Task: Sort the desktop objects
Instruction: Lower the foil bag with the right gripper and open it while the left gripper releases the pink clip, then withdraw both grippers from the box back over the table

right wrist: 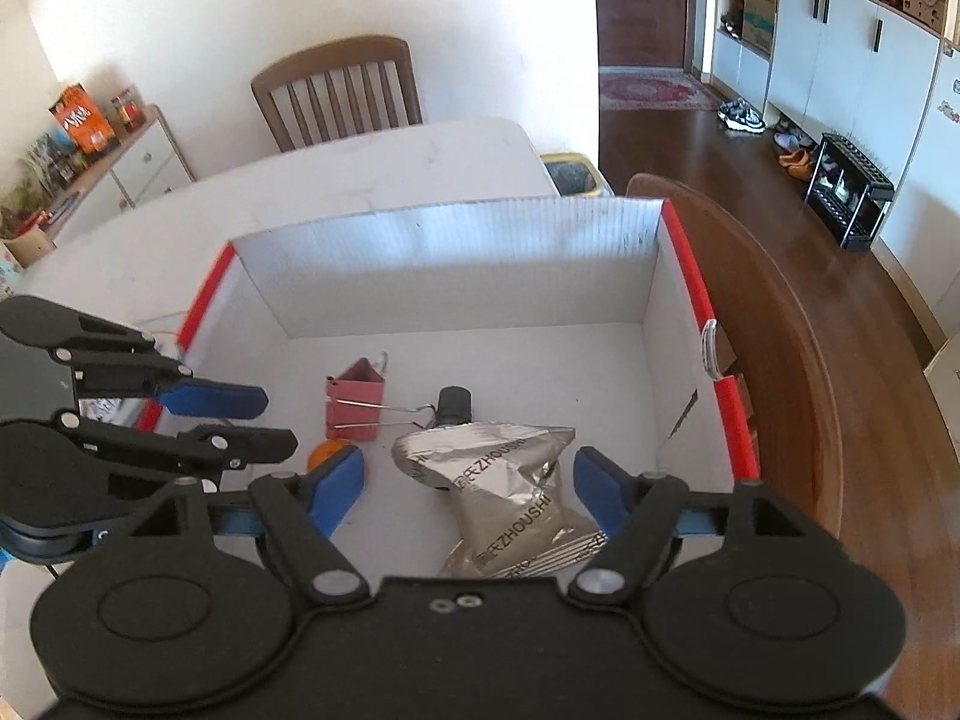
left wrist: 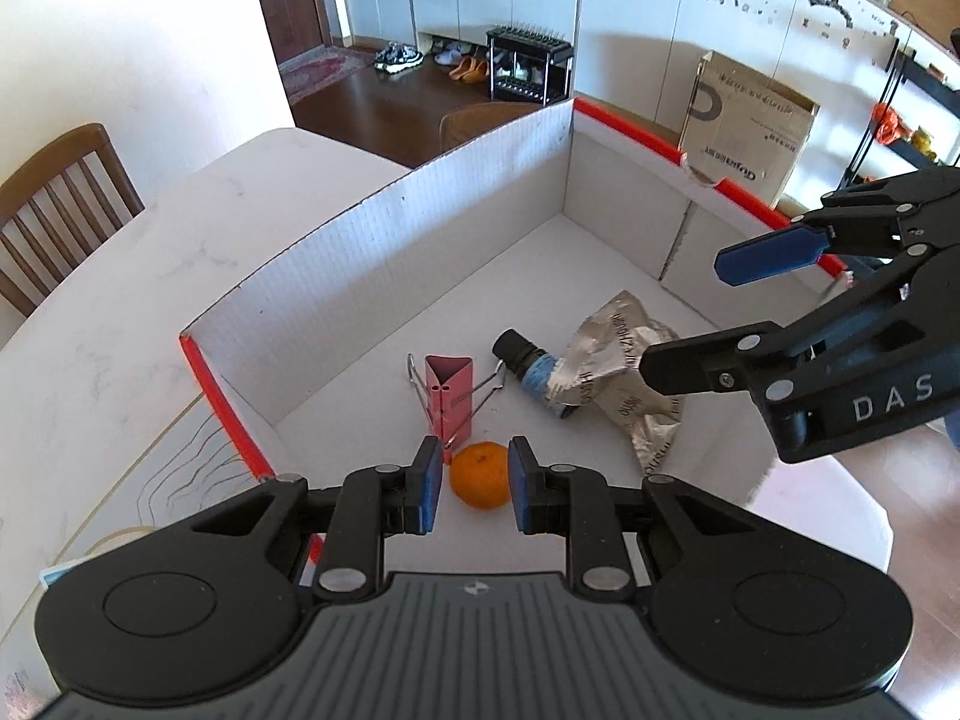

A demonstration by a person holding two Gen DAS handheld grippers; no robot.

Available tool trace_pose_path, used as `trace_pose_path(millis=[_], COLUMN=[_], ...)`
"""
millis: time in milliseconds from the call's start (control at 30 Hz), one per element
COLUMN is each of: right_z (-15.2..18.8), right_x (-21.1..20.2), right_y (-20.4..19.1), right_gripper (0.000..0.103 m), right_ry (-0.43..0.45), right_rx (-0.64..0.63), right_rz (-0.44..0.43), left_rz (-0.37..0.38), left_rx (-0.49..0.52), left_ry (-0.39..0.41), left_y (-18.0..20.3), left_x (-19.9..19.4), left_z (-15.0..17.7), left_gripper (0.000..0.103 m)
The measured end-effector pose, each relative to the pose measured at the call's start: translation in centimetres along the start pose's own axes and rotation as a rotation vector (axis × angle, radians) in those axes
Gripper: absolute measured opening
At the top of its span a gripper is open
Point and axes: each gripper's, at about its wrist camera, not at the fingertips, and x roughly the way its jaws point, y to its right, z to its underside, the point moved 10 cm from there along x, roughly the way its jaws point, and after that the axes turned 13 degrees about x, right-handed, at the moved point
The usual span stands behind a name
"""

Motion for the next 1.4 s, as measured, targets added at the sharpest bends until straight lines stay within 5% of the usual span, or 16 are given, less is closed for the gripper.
trace_pose_path(millis=[67,167,233,667,1200,1400], right_z=[0.0,-0.1,-0.3,-0.1,1.7,3.3], right_x=[-0.6,-1.5,-2.0,-5.5,-8.8,-8.9], right_y=[-0.2,-0.5,-0.8,-2.8,-8.1,-11.1], right_gripper=[0.08,0.082,0.084,0.091,0.099,0.099], right_ry=[0.011,0.029,0.043,0.134,0.232,0.22], right_rx=[0.005,0.013,0.015,0.038,0.027,0.012], right_rz=[-0.014,-0.031,-0.041,-0.096,-0.123,-0.129], left_rz=[0.003,0.011,0.012,0.029,0.011,-0.002], left_rx=[-0.002,-0.011,-0.017,-0.088,-0.145,-0.158], left_ry=[0.02,0.052,0.075,0.185,0.265,0.282], left_y=[0.2,0.4,0.4,-0.3,-2.2,-3.4], left_x=[-0.7,-2.2,-3.0,-7.2,-12.2,-14.4], left_z=[0.0,0.3,0.2,1.0,6.5,9.7], left_gripper=[0.022,0.037,0.069,0.069,0.069,0.081])
